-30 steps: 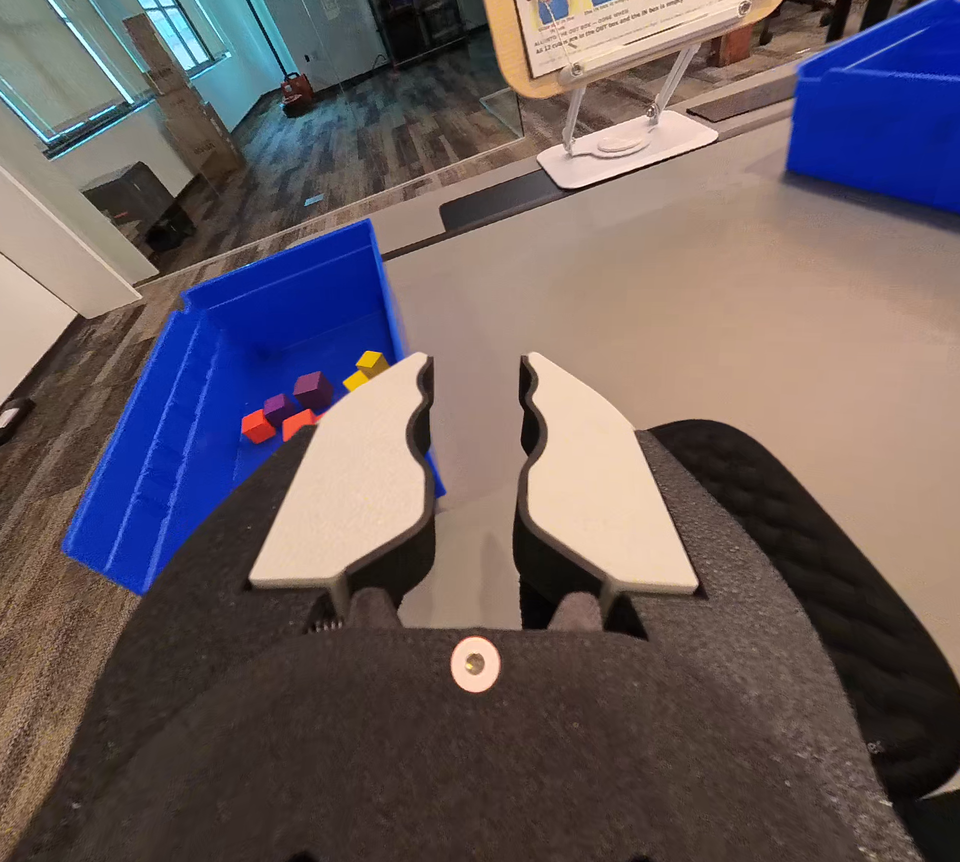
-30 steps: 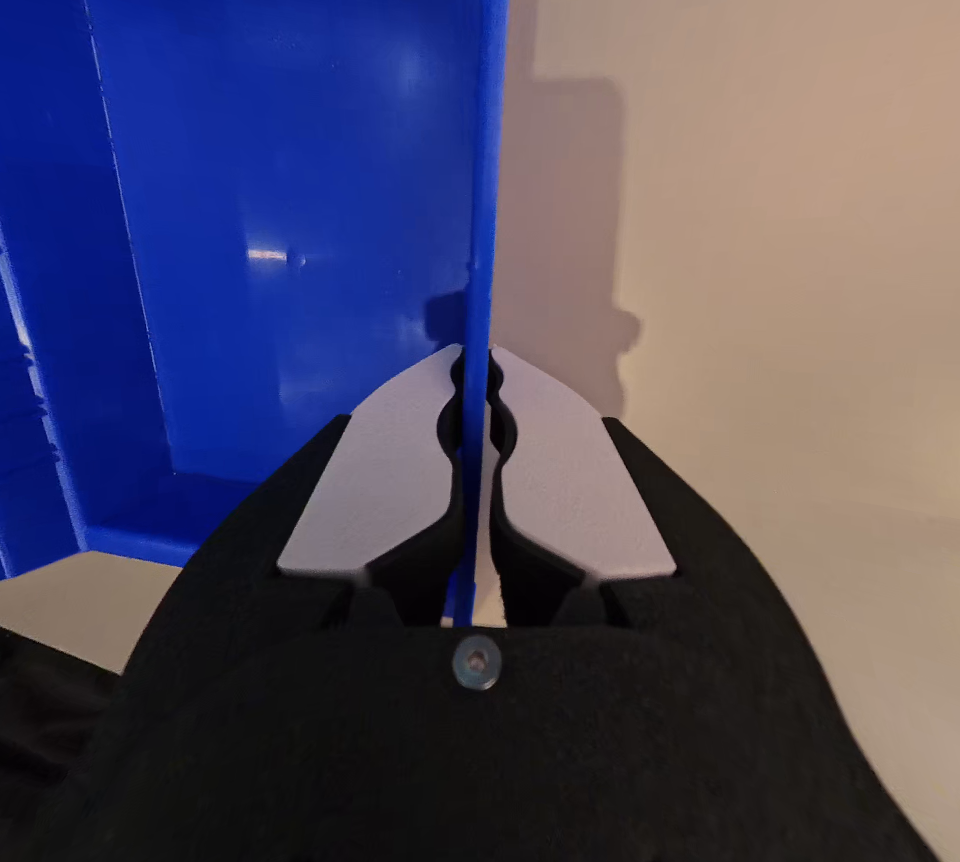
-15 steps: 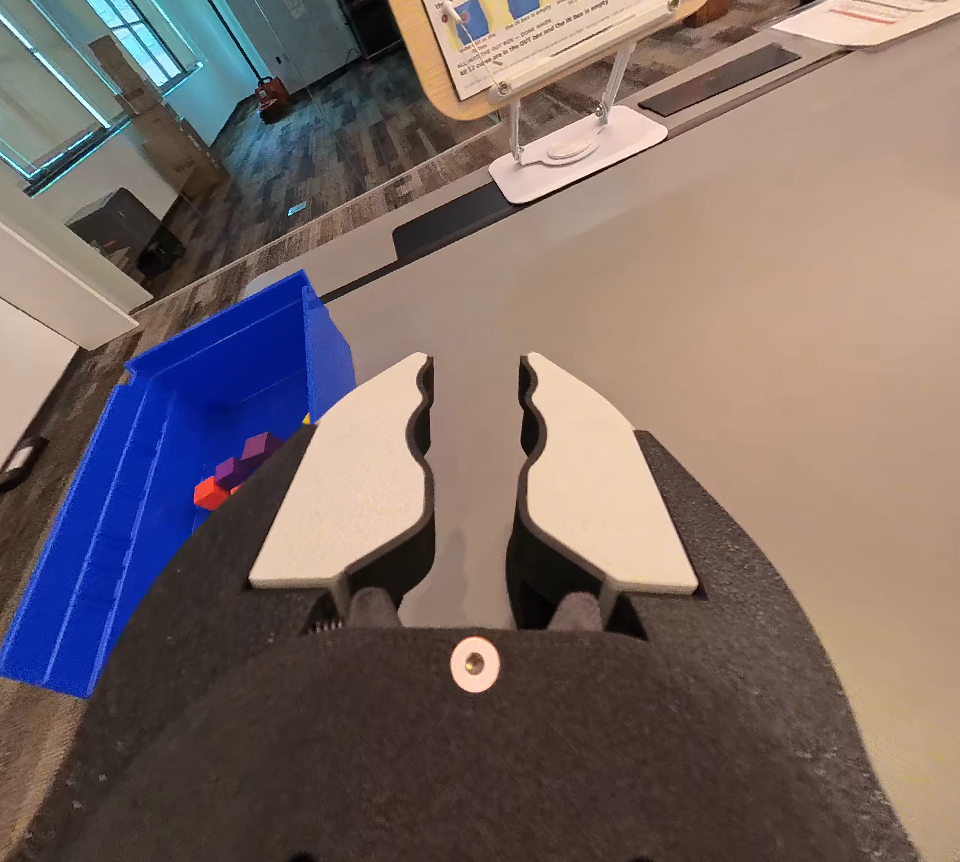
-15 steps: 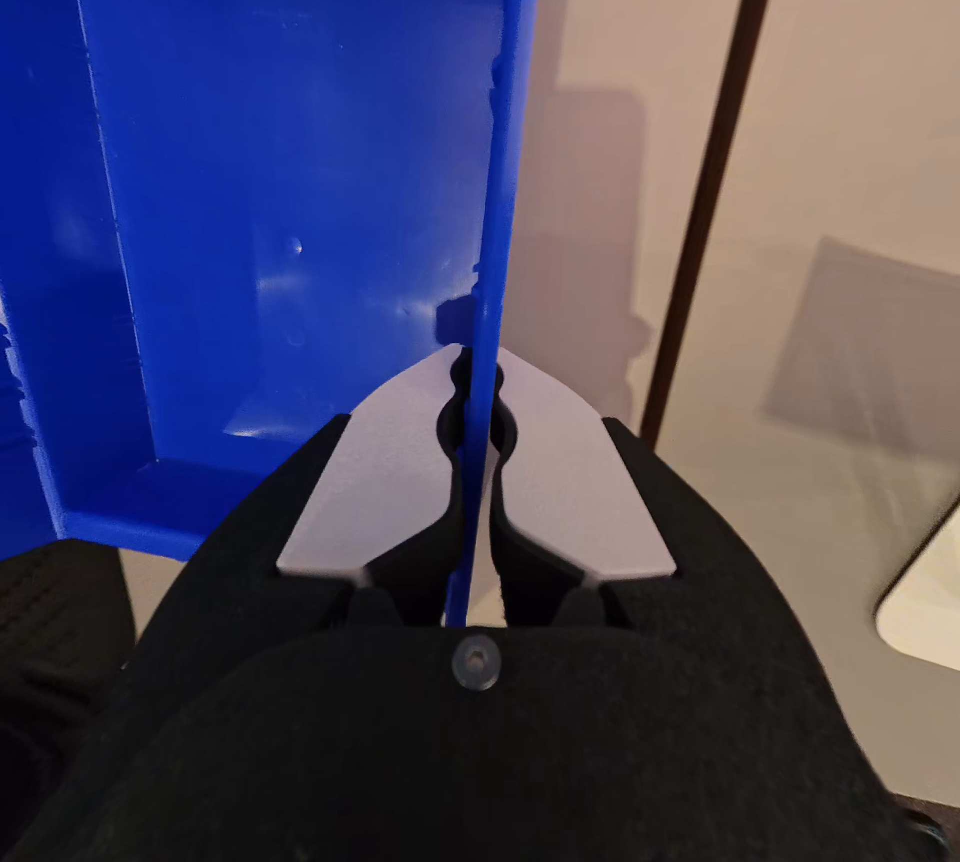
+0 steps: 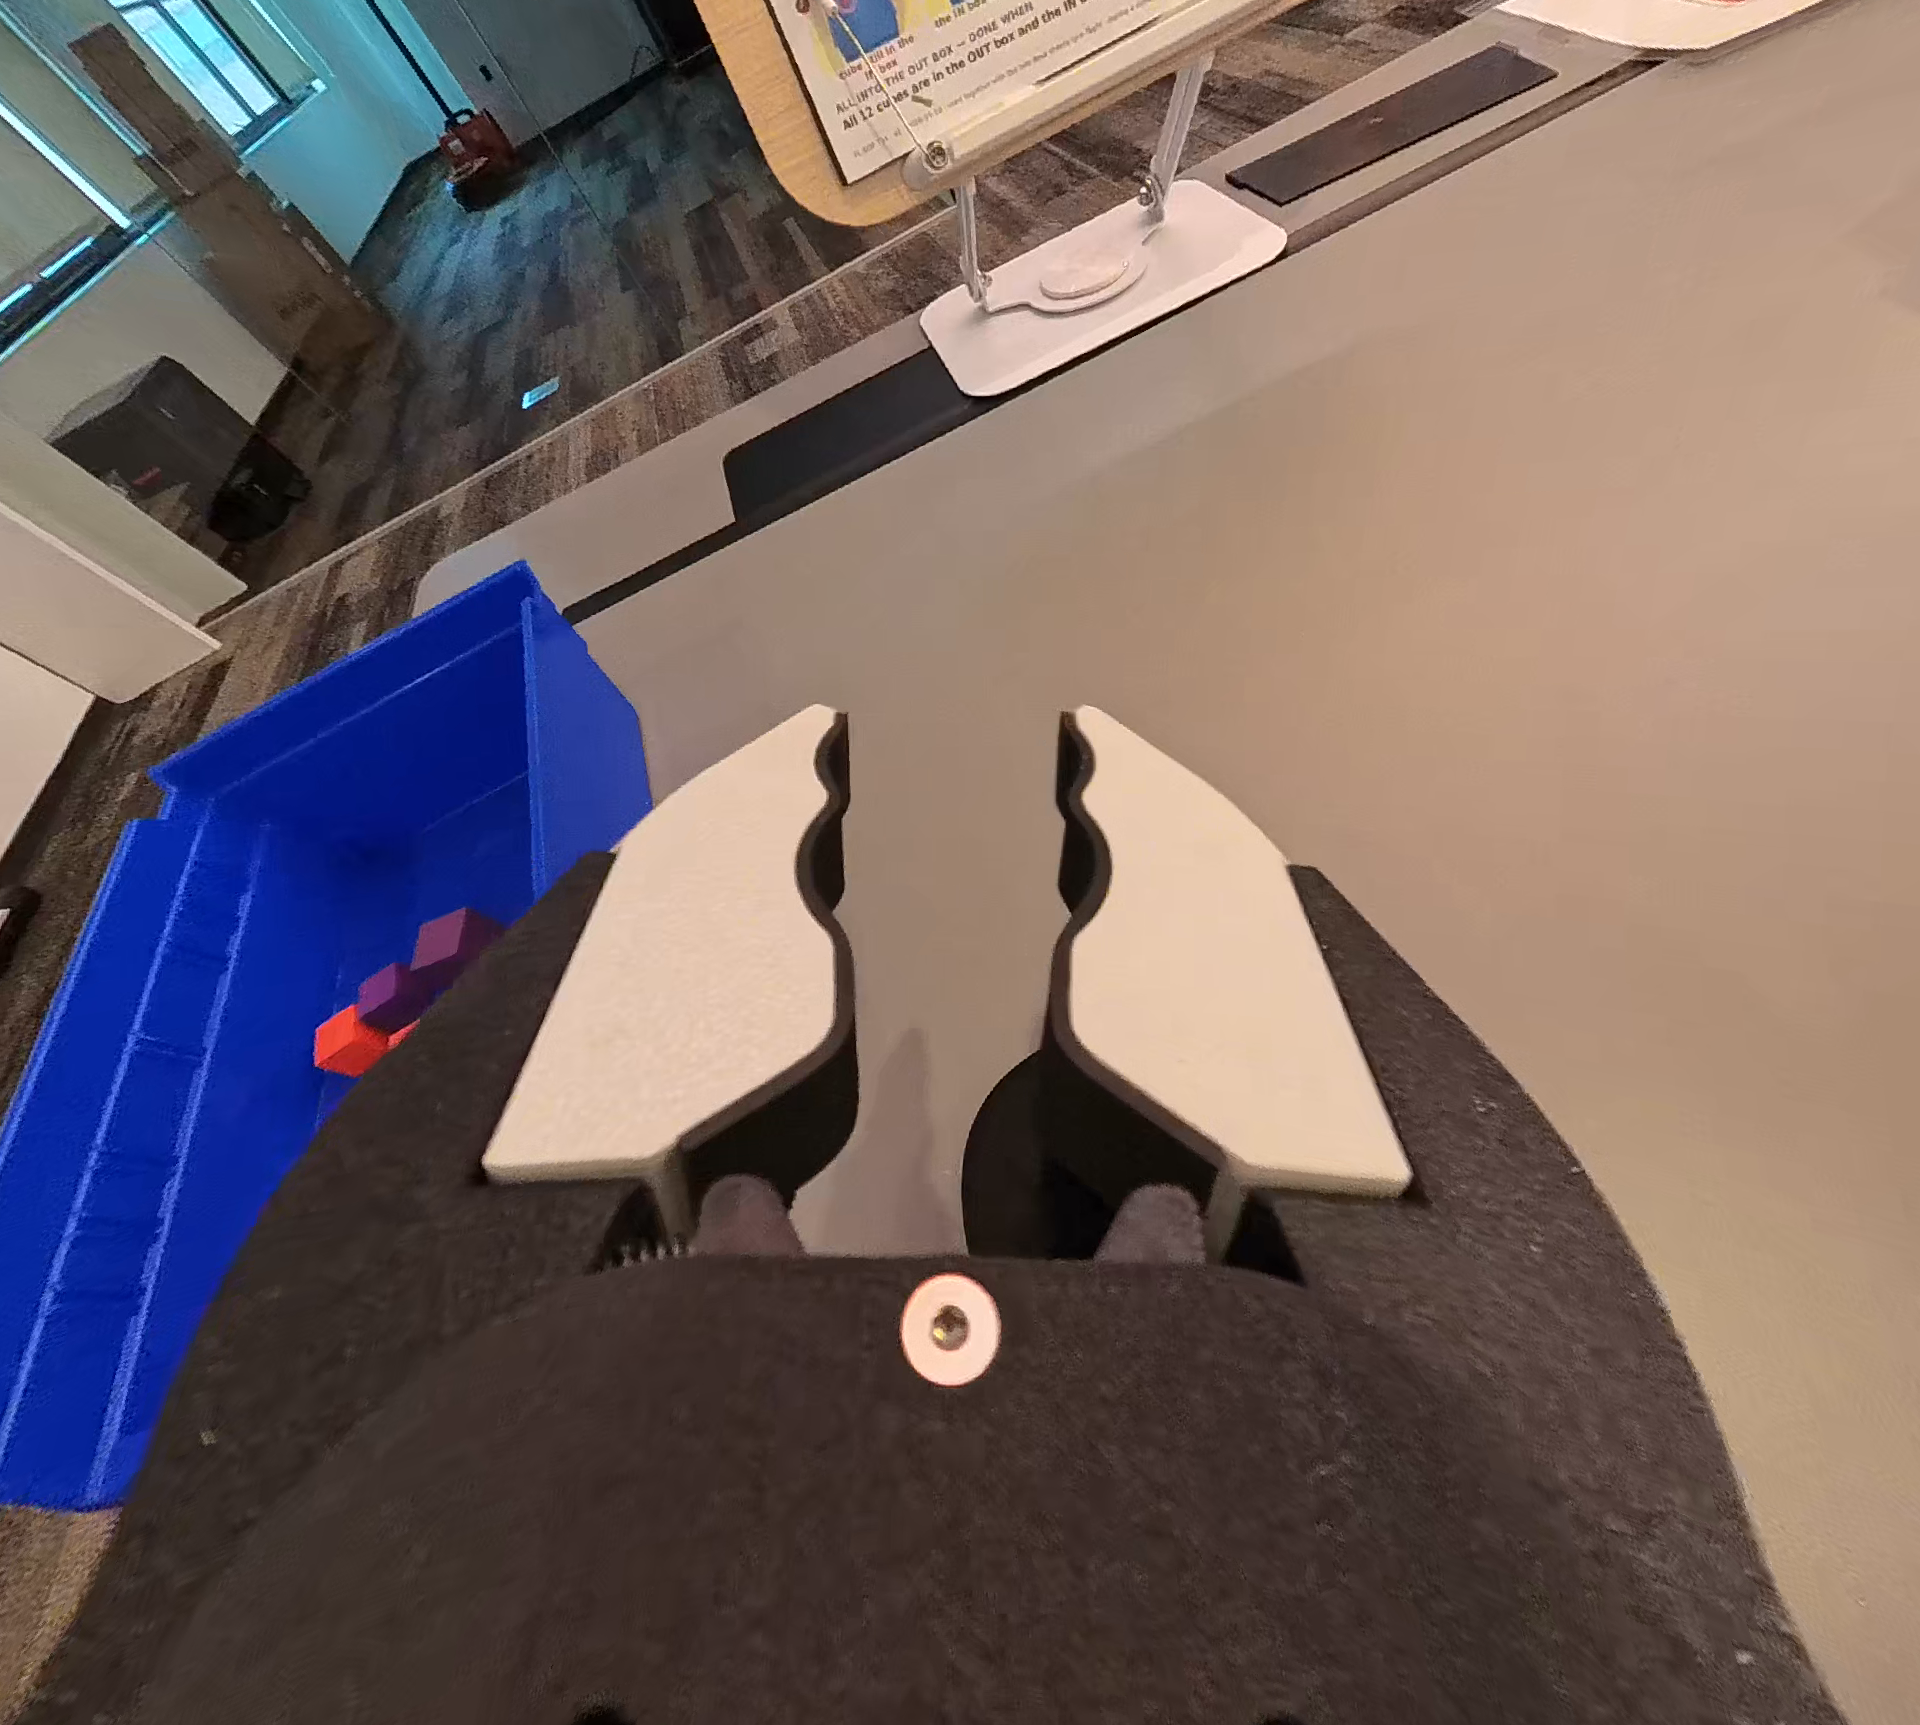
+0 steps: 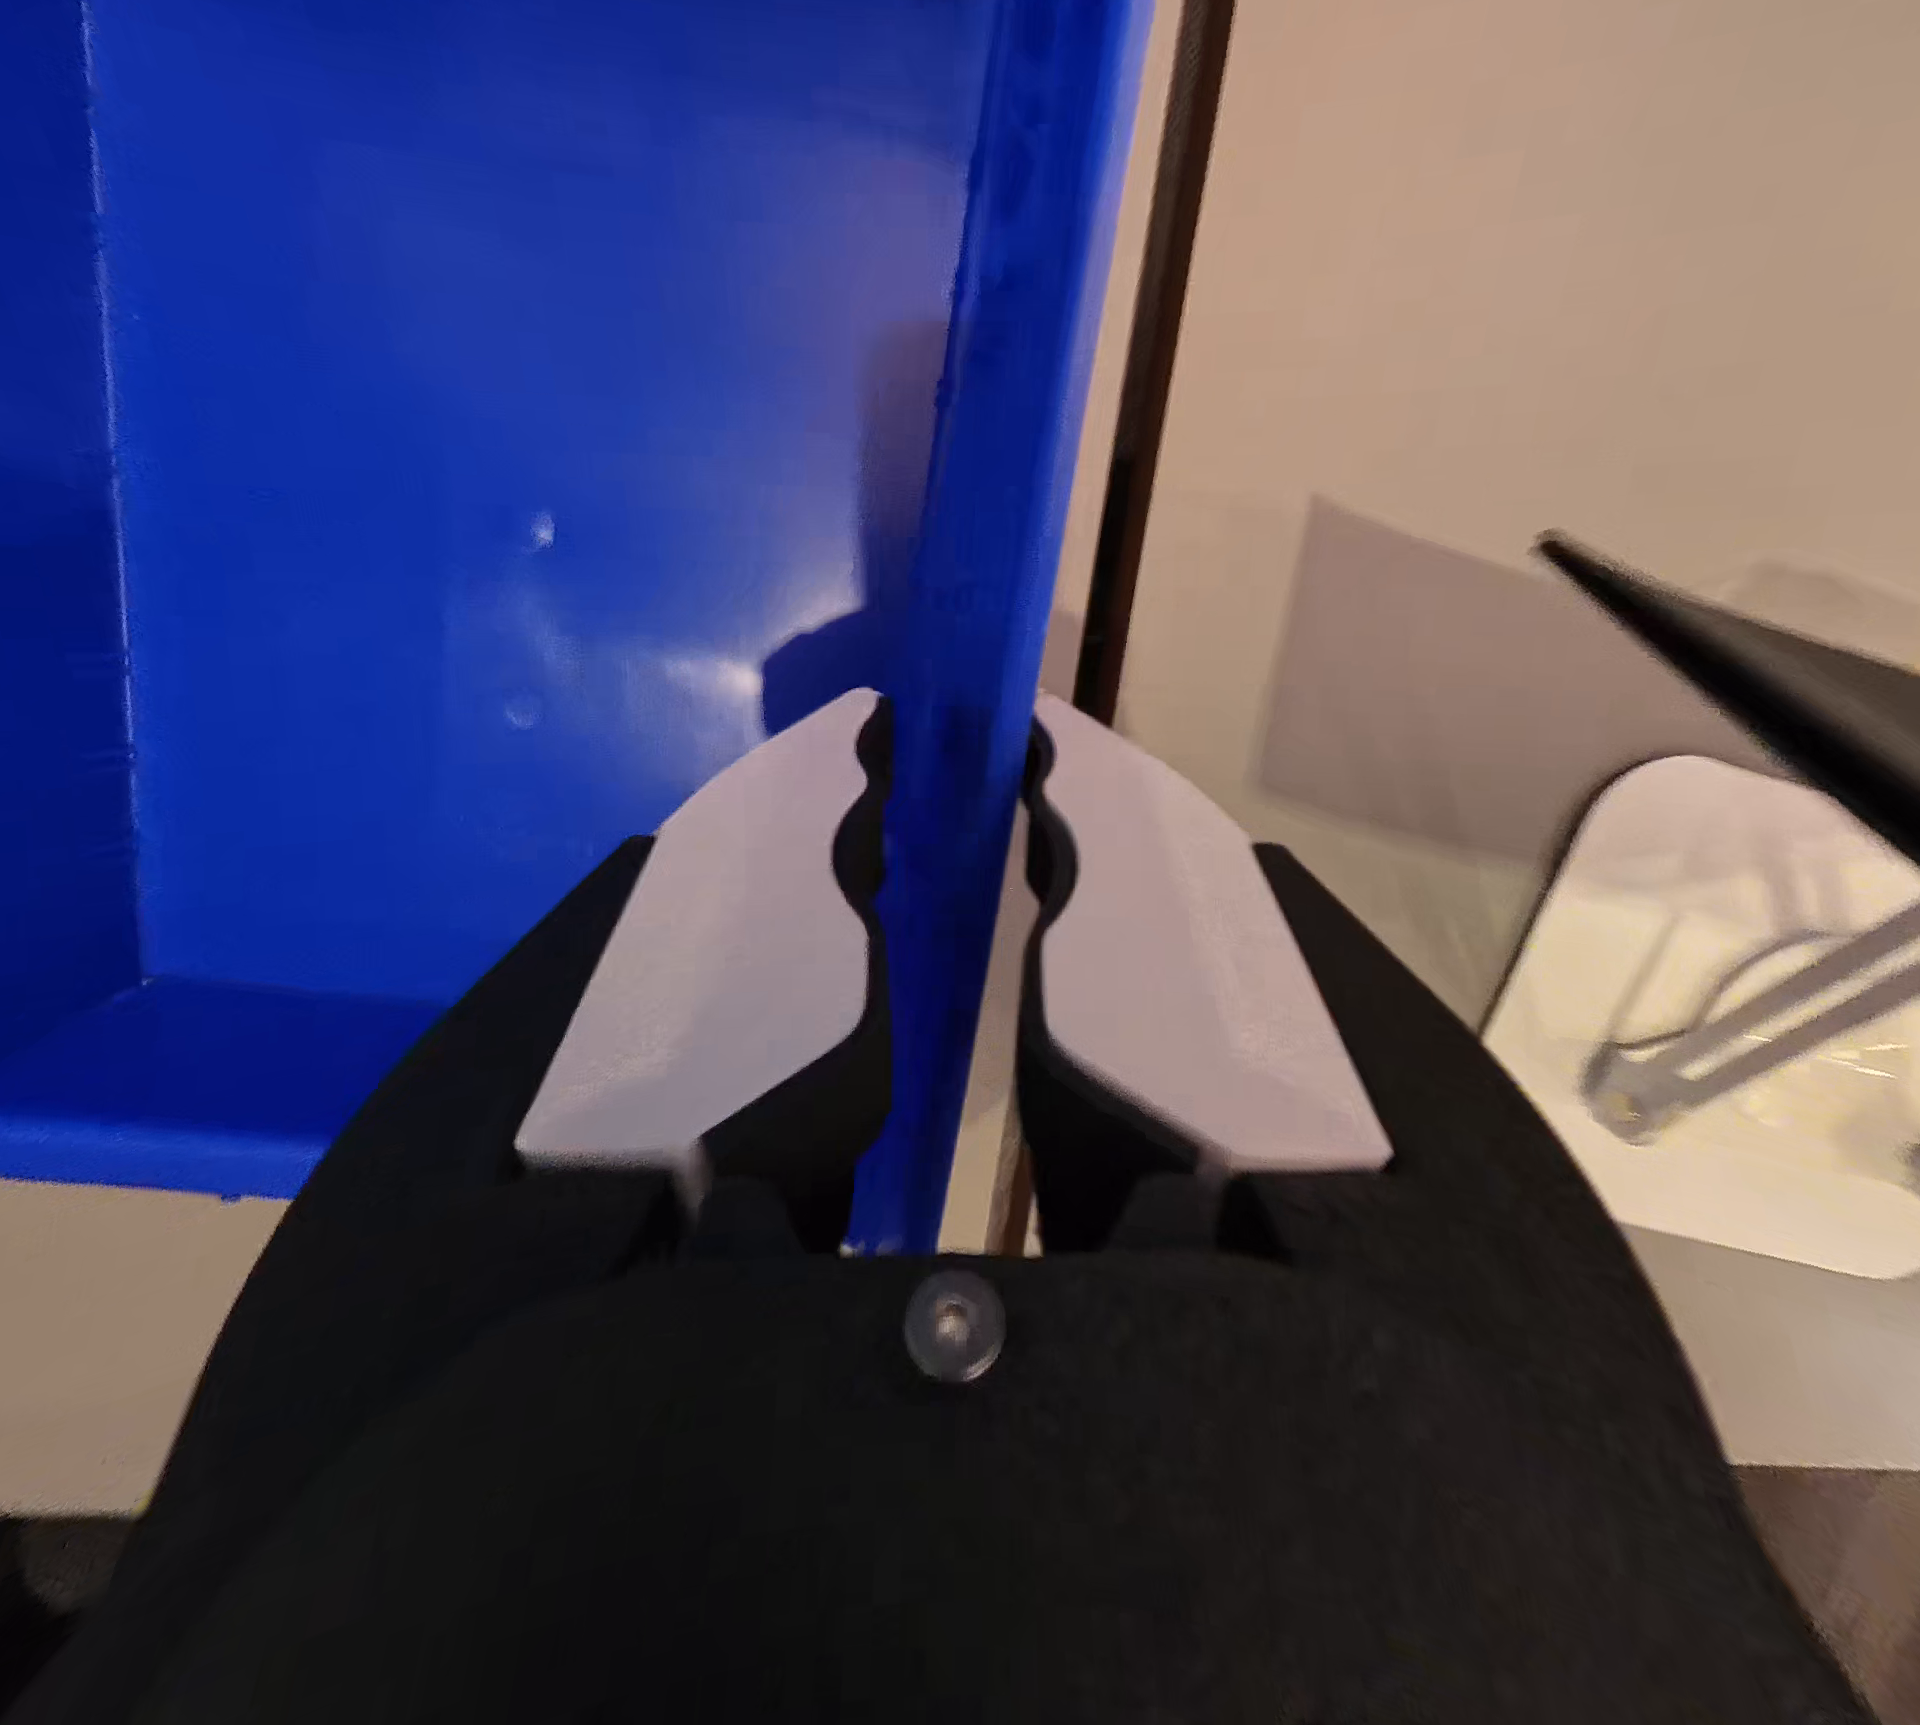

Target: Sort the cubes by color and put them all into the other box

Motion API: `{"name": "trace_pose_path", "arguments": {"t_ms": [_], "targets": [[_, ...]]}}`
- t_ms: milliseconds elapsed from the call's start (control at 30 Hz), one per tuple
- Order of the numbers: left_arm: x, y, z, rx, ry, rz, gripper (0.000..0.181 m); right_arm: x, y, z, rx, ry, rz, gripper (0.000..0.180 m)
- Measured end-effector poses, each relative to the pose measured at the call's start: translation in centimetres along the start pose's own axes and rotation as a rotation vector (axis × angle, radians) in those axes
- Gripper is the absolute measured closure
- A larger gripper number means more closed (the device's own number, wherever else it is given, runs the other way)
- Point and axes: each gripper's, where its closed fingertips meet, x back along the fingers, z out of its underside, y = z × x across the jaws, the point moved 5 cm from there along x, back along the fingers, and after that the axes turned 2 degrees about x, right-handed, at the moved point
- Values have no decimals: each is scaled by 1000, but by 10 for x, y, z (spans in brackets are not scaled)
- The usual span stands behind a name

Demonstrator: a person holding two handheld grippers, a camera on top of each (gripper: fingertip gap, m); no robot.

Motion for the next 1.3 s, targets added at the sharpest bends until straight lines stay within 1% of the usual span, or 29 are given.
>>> {"name": "trace_pose_path", "arguments": {"t_ms": [67, 167, 233, 267, 333, 367, 433, 467, 500, 633, 733, 833, 900, 967, 1033, 1100, 1167, 1300], "targets": [[2, 3, 1, 7, -4, -3, 141, 23, 4, -16, 36, -96, 84, 146], [8, 11, 4, 32, -13, -29, 140, 74, 21, -48, 101, -295, 233, 147], [13, 20, 9, 63, -16, -63, 140, 113, 49, -73, 149, -488, 255, 147], [16, 25, 13, 83, -14, -86, 140, 131, 69, -85, 170, -588, 232, 145], [23, 39, 22, 127, -7, -135, 140, 160, 115, -106, 223, -764, 117, 133], [27, 48, 28, 146, 0, -162, 140, 171, 139, -114, 242, -830, 51, 128], [35, 69, 39, 175, 19, -224, 140, 185, 189, -129, 294, -909, -97, 118], [39, 82, 44, 186, 33, -259, 140, 188, 215, -135, 321, -929, -169, 111], [42, 95, 50, 195, 51, -292, 140, 191, 240, -141, 350, -941, -231, 109], [43, 150, 66, 230, 156, -355, 140, 201, 335, -157, 463, -1013, -447, 112], [31, 181, 68, 248, 243, -321, 143, 208, 392, -170, 530, -1033, -568, 115], [4, 204, 69, 197, 319, -304, 144, 210, 431, -179, 574, -1034, -649, 115], [-20, 215, 77, 154, 388, -278, 144, 206, 448, -178, 591, -1041, -695, 115], [-47, 220, 91, 124, 470, -216, 145, 195, 458, -169, 605, -1042, -750, 117], [-73, 226, 107, 88, 553, -188, 144, 185, 463, -167, 616, -1034, -785, 123], [-96, 234, 121, 75, 609, -198, 144, 176, 459, -168, 611, -979, -761, 122], [-117, 236, 133, 112, 655, -171, 143, 172, 452, -168, 601, -985, -735, 122], [-142, 238, 148, 132, 727, -154, 140, 167, 436, -168, 556, -967, -730, 122]]}}
